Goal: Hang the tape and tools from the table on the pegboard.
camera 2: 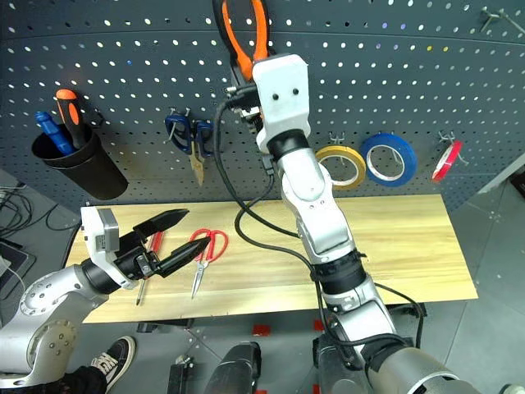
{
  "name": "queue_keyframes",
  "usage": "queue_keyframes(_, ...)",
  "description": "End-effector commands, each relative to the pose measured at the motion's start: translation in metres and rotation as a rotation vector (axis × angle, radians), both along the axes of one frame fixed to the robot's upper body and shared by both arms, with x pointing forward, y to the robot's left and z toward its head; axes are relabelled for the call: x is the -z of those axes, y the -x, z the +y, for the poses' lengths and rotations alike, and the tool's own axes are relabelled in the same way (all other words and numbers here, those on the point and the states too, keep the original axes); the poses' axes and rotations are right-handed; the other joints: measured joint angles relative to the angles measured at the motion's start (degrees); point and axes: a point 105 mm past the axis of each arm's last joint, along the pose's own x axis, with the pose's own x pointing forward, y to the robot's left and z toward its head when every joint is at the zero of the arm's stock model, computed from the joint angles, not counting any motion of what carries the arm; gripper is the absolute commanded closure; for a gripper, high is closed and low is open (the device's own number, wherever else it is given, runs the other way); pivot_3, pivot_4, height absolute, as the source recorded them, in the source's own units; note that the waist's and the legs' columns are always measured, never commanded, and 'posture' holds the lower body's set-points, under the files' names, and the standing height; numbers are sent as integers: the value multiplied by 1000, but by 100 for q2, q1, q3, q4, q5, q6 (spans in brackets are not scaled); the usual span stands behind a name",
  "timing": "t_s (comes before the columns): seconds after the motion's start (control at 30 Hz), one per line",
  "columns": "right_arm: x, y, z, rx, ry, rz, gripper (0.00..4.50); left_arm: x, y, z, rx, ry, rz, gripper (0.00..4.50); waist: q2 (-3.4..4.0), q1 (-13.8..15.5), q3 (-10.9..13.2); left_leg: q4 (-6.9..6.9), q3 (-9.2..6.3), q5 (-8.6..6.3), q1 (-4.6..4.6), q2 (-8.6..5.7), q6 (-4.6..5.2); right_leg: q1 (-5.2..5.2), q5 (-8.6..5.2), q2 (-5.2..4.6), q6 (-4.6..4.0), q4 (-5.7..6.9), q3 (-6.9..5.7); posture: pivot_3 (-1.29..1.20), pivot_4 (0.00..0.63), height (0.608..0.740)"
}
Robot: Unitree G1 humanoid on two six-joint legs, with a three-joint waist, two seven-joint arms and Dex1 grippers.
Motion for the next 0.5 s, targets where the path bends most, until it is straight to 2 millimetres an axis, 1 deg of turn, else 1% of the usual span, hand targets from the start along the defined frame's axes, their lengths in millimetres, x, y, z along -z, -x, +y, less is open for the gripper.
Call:
queue_keyframes(0.03,-24,13,17,-63,-84,-82,2343,-10,-4,1,-7,-3,-47,0,-3,23,-5,1,6,0,0,0,0,0,0,0,0,1,0,115,179,740)
queue_keyframes(0.13,-23,6,23,-55,-84,-89,2343,-15,-9,1,-8,1,-59,0,-5,40,-6,6,9,1,1,-1,0,-1,0,0,0,7,0,122,179,740)
queue_keyframes(0.2,-11,-1,25,-20,-40,-108,2343,-17,-12,-2,3,-1,-72,0,-6,47,-7,6,11,1,0,0,0,-2,0,-1,0,7,1,130,177,740)
queue_keyframes(0.27,-1,-9,23,12,-14,-112,2343,-19,-13,-4,11,-2,-80,0,-12,48,-30,5,14,1,-1,-2,0,-5,0,1,-1,9,-2,136,178,740)
queue_keyframes(0.4,8,-22,16,55,-1,-112,2343,-19,-14,-5,14,-2,-84,0,-13,44,-43,5,21,1,1,-1,0,-6,1,3,-1,10,1,135,180,740)
queue_keyframes(0.5,14,-27,14,83,13,-115,2343,-19,-14,-5,15,-4,-84,0,-14,45,-45,6,20,1,1,-1,0,-6,1,3,-1,12,0,139,181,740)
